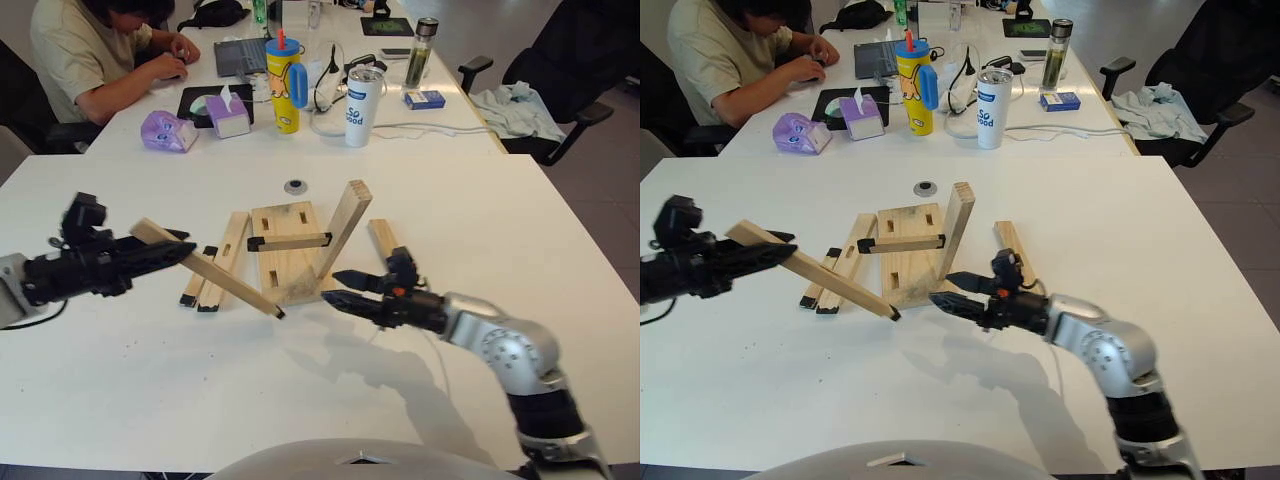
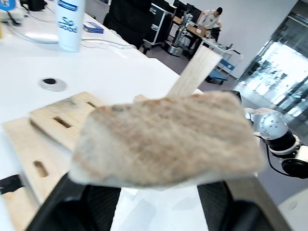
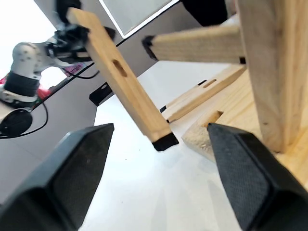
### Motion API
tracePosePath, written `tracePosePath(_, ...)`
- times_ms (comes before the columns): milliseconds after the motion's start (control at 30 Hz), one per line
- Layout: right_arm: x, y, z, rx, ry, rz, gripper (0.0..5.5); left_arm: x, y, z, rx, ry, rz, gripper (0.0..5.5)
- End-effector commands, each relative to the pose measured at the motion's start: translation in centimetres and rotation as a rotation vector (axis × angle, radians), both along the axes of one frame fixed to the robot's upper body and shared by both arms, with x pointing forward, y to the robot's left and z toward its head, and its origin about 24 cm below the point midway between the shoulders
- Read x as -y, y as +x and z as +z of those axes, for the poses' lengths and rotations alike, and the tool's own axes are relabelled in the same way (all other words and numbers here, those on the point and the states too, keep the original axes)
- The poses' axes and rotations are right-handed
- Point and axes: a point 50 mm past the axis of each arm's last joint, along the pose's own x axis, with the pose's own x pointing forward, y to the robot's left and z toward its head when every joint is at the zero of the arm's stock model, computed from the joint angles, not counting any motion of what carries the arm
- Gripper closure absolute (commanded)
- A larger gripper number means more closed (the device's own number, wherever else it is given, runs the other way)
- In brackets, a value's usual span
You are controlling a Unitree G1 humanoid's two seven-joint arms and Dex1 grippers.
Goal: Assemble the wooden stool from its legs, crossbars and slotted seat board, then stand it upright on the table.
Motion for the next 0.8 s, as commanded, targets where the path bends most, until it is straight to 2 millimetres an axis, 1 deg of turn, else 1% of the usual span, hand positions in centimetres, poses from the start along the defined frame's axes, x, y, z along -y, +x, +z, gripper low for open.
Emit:
tracePosePath(33, -3.1, 0.4, -1.8, -0.029, 0.019, -0.096, 1.90, -1.2, 0.5, 1.9, 0.078, 0.052, -0.005, 3.44)
tracePosePath(167, -4.5, 1.3, -3.2, -0.039, -0.026, -0.212, 1.90, -1.8, 1.0, 2.2, 0.101, 0.065, -0.007, 3.44)
tracePosePath(233, -4.7, 1.5, -3.6, -0.030, -0.052, -0.257, 1.90, -1.9, 1.4, 2.7, 0.128, 0.057, -0.002, 3.44)
tracePosePath(300, -4.3, 1.8, -3.7, -0.011, -0.089, -0.298, 1.90, -1.7, 1.9, 3.1, 0.159, 0.041, -0.002, 3.44)
tracePosePath(367, -3.6, 2.0, -3.8, 0.005, -0.131, -0.319, 1.90, -1.2, 2.4, 3.2, 0.185, 0.032, 0.003, 3.44)
tracePosePath(467, -2.5, 2.6, -3.9, 0.015, -0.158, -0.349, 1.90, -0.2, 2.6, 3.0, 0.217, 0.008, 0.034, 3.44)
tracePosePath(533, -2.2, 2.8, -3.7, 0.024, -0.163, -0.345, 1.90, 1.0, 2.5, 2.5, 0.223, -0.004, 0.025, 3.44)
tracePosePath(600, -1.8, 3.1, -3.6, 0.029, -0.170, -0.362, 1.90, 2.2, 2.4, 1.7, 0.222, 0.023, 0.010, 3.44)
tracePosePath(700, -1.9, 3.1, -3.8, 0.031, -0.185, -0.336, 1.90, 3.0, 2.4, 1.1, 0.226, 0.042, 0.013, 3.44)
tracePosePath(800, -2.6, 2.2, -4.7, 0.034, -0.255, -0.275, 1.90, 3.4, 2.9, 0.7, 0.244, 0.079, 0.022, 3.44)
